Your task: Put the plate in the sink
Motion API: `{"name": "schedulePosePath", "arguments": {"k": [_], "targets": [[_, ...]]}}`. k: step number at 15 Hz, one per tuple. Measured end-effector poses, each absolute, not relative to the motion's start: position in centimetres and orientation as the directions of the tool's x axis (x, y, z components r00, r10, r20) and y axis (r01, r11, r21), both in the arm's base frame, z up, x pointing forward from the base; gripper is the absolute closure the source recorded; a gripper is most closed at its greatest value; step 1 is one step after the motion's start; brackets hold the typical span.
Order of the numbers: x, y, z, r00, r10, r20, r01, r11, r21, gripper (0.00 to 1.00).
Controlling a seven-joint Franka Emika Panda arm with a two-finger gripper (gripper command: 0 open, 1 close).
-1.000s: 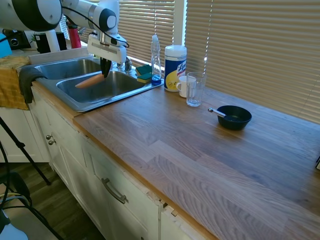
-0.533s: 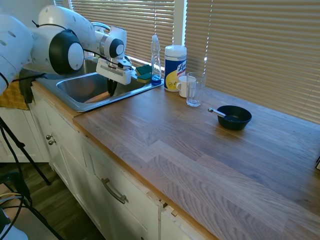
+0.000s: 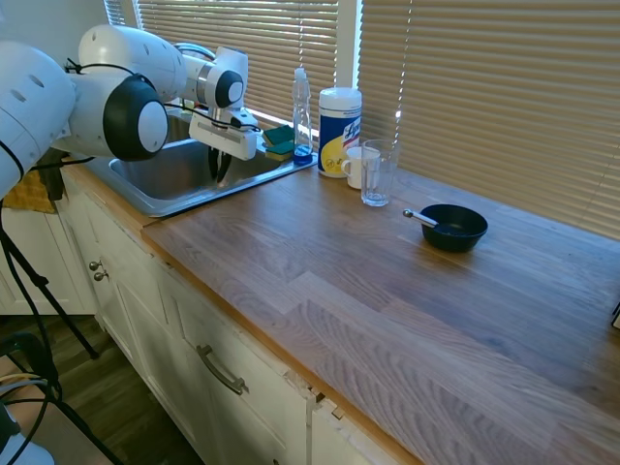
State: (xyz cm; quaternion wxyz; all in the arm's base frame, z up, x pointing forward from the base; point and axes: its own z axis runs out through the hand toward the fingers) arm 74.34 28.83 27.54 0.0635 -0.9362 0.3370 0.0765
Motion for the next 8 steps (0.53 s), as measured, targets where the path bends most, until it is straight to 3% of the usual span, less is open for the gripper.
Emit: {"name": "schedulePosePath", "arguments": {"k": [4,8], "targets": [[74.5,28.9,30.5,0.766,-0.621,-0.165,-0.64,-0.762,-0.099,0.0],[74.1,28.3,37.8,0.76,-0.638,-0.125,-0.65,-0.749,-0.128,0.0]]}}
